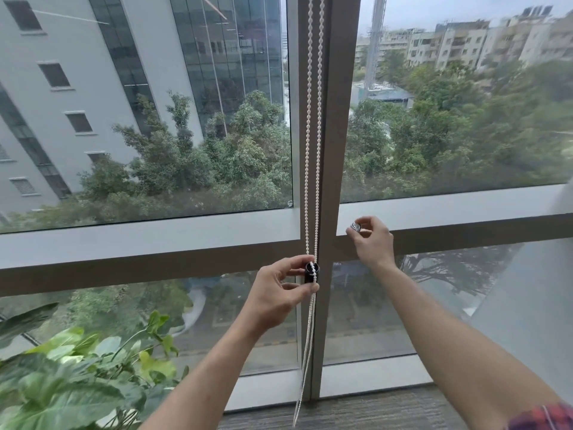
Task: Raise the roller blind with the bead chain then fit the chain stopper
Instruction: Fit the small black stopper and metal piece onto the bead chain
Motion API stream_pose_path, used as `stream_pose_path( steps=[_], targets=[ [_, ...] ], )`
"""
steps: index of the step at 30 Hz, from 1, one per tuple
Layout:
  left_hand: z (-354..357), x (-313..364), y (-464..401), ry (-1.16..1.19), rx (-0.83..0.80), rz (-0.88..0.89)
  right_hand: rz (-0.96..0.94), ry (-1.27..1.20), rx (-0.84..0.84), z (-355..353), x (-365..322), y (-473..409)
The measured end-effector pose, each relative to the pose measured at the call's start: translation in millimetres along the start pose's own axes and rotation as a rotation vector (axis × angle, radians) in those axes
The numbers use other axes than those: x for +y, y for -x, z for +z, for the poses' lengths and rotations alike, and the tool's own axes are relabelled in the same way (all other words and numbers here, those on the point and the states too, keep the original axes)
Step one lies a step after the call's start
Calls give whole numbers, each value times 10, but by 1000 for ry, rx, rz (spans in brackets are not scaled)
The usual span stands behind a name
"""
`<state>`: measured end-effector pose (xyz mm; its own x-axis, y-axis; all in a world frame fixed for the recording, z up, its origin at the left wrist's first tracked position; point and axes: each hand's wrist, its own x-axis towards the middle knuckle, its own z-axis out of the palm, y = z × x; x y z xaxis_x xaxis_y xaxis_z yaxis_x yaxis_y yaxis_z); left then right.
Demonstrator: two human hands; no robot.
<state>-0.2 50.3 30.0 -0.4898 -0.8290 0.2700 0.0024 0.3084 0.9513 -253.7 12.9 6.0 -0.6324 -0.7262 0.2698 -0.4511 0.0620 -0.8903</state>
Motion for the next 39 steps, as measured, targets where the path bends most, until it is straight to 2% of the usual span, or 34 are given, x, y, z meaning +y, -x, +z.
stream_pose_path(
  steps=[2, 8, 11, 16, 20, 27, 34, 39],
  targets=[
    [-9, 3, 9, 2, -3, 3, -2, -69, -7, -14, -41, 180],
    [-33, -5, 9, -17, -13, 9, 4, -417, -220, -91, -261, 677],
    [-42, -1, 17, -39, -25, 18, -39, -492, -332, -194, -402, 841],
    [-43, 0, 38, -45, -40, 27, -169, -242, -388, -390, -528, 981],
    [-18, 26, 48, -48, -46, 39, -178, -239, -388, -536, -600, 1048],
    [34, 83, 69, -43, -80, 41, -324, -157, -457, -661, -775, 1146],
    [24, 172, 73, -10, -112, 60, -532, 111, -507, -708, -966, 1201],
    [-9, 195, 62, 42, -152, 59, -645, 198, -537, -717, -1082, 1204]
  ],
)
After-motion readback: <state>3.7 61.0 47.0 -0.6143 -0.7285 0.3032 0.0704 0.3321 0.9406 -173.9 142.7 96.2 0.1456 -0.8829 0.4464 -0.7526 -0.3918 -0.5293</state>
